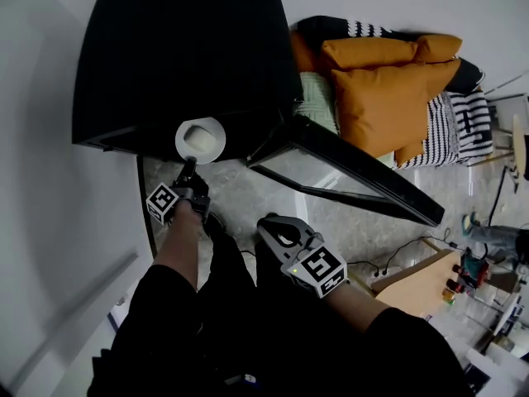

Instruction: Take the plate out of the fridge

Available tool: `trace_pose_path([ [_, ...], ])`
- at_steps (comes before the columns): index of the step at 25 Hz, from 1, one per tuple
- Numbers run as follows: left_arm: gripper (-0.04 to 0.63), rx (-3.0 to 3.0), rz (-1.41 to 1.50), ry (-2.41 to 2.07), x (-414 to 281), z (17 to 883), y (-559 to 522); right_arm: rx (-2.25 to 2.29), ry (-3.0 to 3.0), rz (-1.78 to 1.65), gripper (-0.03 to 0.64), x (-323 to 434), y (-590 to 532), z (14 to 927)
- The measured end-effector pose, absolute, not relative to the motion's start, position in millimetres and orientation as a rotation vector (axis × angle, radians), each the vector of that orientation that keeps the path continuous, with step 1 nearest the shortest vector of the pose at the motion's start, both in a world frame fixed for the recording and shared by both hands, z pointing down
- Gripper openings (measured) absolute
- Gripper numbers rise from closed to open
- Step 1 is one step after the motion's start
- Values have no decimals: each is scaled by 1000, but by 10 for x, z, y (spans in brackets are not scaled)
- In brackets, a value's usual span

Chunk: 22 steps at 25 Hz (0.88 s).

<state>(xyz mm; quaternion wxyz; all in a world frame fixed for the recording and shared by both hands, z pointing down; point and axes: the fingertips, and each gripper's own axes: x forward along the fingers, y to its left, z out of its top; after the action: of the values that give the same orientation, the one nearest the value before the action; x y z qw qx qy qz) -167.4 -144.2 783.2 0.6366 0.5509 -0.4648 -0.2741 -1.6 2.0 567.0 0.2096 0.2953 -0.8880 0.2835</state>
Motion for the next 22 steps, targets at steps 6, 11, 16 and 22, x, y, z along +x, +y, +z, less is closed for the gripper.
trace_pose_path([
  [6, 14, 1296, -640, -1041, -1657, 7681, -1318, 813, -2481, 770, 9, -14, 75, 5608],
  [11, 14, 1329, -668, -977, -1544, 7314, -1171, 815, -2506, 751, 9, -46, 79, 5495],
  [16, 14, 1325, -653, -923, -1486, 6841, -796, 806, -2519, 731, 9, -34, 97, 5380],
  [22, 14, 1376, -611, -854, -1573, 6159, -322, 788, -2538, 694, 9, 66, 143, 5231],
])
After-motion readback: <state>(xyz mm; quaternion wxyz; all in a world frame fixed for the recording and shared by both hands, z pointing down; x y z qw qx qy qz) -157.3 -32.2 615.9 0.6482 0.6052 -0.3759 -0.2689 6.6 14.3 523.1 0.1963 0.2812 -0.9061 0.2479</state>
